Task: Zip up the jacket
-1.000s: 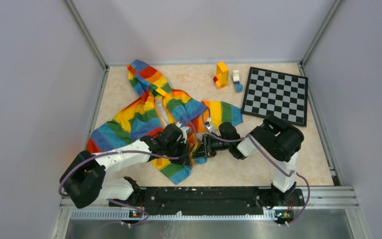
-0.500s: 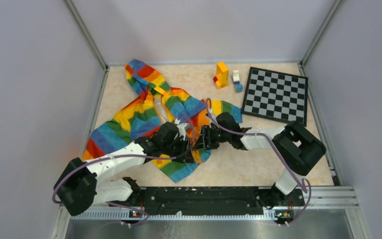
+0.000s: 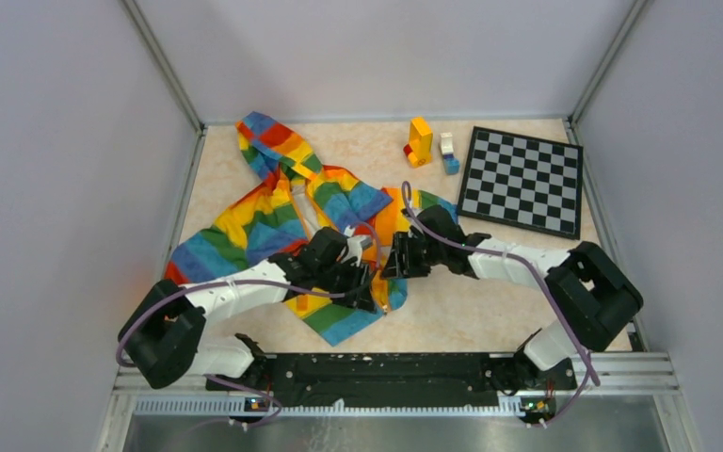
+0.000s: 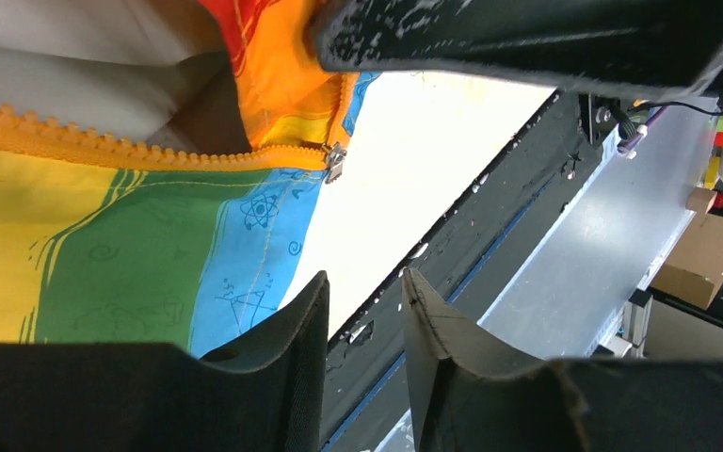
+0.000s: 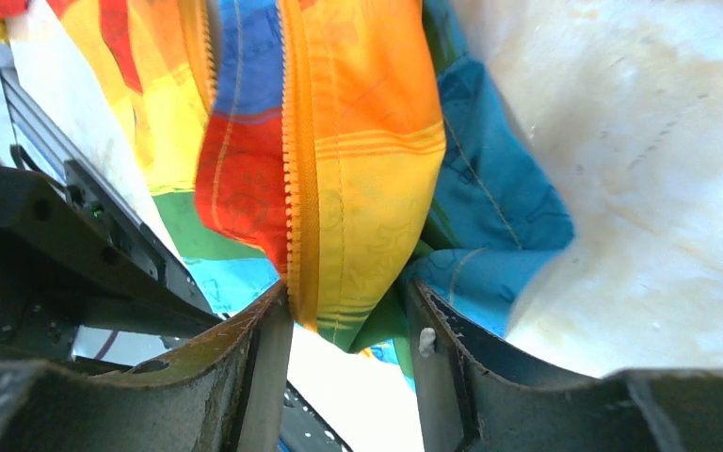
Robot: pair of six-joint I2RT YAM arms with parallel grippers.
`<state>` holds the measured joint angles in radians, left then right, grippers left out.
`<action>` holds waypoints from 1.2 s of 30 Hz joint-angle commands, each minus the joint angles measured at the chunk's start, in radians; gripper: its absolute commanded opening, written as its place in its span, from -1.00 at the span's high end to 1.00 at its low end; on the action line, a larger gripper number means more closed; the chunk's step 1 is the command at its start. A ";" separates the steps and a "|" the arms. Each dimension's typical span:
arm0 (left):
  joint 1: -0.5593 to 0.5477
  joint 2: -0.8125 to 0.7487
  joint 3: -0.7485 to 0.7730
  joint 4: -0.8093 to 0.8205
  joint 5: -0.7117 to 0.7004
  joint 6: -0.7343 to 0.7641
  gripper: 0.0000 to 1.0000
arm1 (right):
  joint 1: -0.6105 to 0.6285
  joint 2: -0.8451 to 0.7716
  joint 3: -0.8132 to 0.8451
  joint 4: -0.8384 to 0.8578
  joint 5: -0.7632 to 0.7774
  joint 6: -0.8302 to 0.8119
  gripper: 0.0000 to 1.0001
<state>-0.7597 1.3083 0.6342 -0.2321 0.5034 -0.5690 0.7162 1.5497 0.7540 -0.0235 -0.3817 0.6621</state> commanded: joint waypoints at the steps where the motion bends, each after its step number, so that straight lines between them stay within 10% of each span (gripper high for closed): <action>1: 0.003 -0.006 0.052 0.036 0.035 0.027 0.19 | -0.022 -0.062 0.051 -0.071 0.064 -0.037 0.07; 7: 0.013 -0.037 0.066 -0.013 -0.055 0.013 -0.03 | -0.028 -0.067 0.077 -0.159 0.053 -0.129 0.03; 21: 0.030 -0.034 -0.165 0.325 0.063 -0.208 0.48 | -0.008 -0.198 0.102 -0.369 0.161 -0.215 0.07; 36: 0.028 -0.123 -0.296 0.375 -0.064 -0.314 0.61 | 0.330 -0.223 0.014 -0.321 0.446 0.516 0.38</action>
<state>-0.7311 1.2533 0.3695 0.0685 0.4915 -0.8440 0.9951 1.3228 0.7609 -0.3416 -0.1001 0.9176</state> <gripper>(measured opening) 0.182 0.317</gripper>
